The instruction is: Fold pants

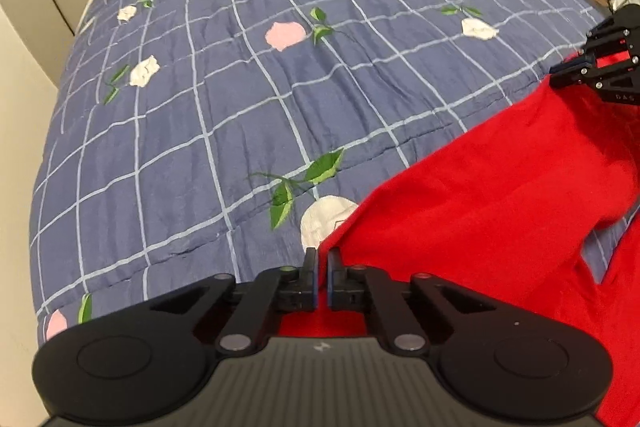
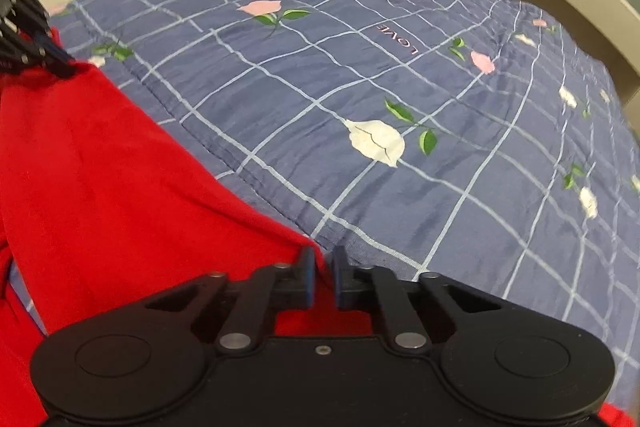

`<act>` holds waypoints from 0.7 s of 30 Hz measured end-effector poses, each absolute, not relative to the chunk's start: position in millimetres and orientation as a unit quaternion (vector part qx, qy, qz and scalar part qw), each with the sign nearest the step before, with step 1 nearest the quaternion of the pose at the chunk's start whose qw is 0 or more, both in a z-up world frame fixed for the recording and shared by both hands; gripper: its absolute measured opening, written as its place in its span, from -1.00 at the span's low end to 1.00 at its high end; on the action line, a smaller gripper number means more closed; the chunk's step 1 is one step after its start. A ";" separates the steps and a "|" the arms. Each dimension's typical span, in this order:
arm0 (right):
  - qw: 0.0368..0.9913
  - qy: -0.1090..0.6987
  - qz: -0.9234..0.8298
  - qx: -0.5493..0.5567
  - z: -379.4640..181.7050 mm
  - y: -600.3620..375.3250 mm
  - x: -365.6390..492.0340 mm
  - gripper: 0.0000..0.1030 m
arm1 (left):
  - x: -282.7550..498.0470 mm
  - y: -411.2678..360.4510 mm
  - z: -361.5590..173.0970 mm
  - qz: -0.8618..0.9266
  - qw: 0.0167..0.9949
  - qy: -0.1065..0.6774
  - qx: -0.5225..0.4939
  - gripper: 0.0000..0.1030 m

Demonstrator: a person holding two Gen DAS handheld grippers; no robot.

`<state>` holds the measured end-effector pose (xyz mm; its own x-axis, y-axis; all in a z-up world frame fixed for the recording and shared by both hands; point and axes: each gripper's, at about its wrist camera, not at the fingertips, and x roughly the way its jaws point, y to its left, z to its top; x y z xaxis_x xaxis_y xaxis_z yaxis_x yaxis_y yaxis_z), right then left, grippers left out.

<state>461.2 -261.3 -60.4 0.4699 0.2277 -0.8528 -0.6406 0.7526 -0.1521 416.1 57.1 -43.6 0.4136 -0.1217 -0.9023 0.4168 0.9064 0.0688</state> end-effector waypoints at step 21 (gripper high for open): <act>0.897 0.322 0.181 -0.244 -22.4 -230.9 499.4 -1.00 | 432.1 76.4 -8.5 -0.075 0.890 0.440 0.092 -1.00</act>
<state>499.4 -230.9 -22.4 0.7275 0.1679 -0.6652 -0.4814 0.8158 -0.3206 432.1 76.4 -8.5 0.6018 -0.0535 -0.7969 0.2152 0.9717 0.0973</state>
